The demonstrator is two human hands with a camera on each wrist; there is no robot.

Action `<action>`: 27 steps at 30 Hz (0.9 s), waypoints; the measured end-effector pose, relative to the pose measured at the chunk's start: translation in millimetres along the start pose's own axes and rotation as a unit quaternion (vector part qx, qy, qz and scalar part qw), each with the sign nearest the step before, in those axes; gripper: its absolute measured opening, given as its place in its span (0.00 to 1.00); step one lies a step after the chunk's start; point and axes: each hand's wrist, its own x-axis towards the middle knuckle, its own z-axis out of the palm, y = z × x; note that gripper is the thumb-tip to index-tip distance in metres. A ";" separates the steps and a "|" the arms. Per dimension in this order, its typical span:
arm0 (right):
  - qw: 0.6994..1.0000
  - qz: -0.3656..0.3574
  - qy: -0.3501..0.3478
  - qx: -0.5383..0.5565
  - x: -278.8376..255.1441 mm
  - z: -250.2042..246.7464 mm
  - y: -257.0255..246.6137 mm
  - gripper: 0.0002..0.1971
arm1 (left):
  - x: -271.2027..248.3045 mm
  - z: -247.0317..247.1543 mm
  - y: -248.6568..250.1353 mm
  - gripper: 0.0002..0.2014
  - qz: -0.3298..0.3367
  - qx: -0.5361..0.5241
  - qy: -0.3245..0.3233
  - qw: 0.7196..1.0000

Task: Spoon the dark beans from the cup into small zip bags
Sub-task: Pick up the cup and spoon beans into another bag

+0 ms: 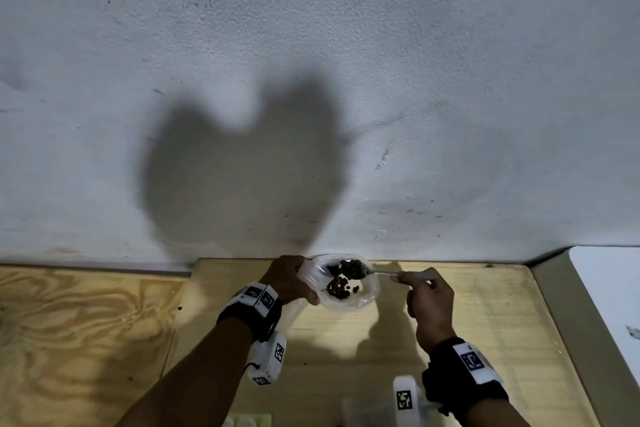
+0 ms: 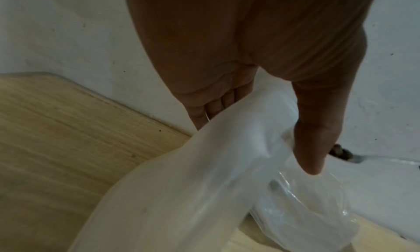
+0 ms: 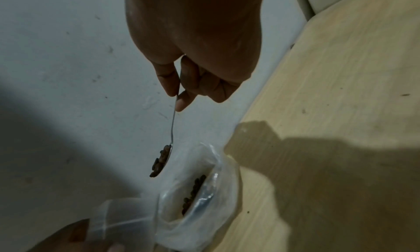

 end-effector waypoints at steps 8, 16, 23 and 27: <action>0.980 -0.156 -0.093 -0.088 -15.5 34.3 -15.3 0.16 | 0.0 6.0 3.2 0.38 0.015 0.008 0.003 1.000; 0.947 -0.247 -0.133 -0.160 -24.0 32.6 -32.1 0.18 | -5.6 5.3 3.8 0.28 -0.006 -0.051 0.018 0.999; 0.959 -0.198 -0.009 -0.205 -4.1 7.0 4.9 0.17 | -11.5 7.8 4.8 0.31 0.014 -0.028 0.024 0.999; 0.968 -0.136 -0.029 -0.208 -7.1 14.8 24.7 0.16 | -21.5 12.0 11.3 0.30 0.062 0.004 0.036 0.997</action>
